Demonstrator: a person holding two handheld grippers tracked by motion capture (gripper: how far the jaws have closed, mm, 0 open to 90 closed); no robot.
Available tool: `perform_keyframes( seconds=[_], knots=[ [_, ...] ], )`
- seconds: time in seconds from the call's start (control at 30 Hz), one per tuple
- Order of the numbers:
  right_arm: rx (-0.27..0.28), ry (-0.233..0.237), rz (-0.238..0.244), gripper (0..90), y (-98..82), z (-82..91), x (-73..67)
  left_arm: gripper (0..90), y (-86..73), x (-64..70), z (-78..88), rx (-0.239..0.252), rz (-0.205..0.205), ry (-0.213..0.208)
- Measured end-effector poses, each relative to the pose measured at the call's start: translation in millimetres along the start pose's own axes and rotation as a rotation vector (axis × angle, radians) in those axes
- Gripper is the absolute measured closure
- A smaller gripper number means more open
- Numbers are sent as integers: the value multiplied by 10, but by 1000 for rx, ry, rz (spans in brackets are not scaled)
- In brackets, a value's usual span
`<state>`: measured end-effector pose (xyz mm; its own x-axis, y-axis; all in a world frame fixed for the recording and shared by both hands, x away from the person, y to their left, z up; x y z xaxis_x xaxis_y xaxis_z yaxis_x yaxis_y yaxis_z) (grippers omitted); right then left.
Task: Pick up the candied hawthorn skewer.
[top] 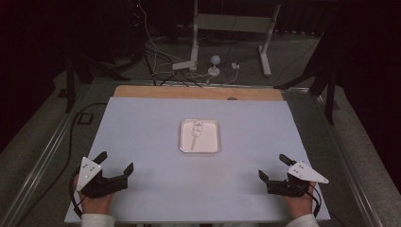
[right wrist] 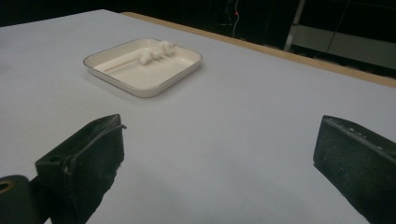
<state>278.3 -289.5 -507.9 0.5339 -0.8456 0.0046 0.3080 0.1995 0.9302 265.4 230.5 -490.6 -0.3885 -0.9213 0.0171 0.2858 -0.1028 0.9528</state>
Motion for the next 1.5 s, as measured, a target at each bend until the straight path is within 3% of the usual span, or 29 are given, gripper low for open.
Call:
perform_keyframes(
  seconds=[0.17, 0.53, 0.97, 1.17, 1.23, 1.5],
  knots=[
    [17, -11, -36, 23, 7, 22, 55, 7, -13, 11, -11, -9, -1, 0],
    [-12, -29, 4, 12, -2, -11, 18, 7, 10, 71, -48, -23, 8, -25],
    [-7, -42, -10, 12, 3, 20, 31, 7, 186, 114, -148, -23, 32, -52],
    [-8, -47, -18, 12, 1, 26, 31, 7, 298, 173, -257, -15, 32, -68],
    [-9, -52, -17, 12, -1, 26, 31, 7, 360, 231, -337, -12, 28, -96],
    [-8, -53, -19, 12, -4, 24, 35, 7, 439, 412, -538, -27, -16, -136]
  ],
)
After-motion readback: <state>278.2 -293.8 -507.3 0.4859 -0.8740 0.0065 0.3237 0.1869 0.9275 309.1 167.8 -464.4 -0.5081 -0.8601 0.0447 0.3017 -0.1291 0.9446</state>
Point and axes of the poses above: each handheld gripper's, and its own axes: z roughly backward along the jaws, y roughly out of its top, x roughly to its right, the point moved 5 cm from there along -z, roughly forward along the jaws, and after that the axes turned 2 degrees about -z, right-handed, at the moved point
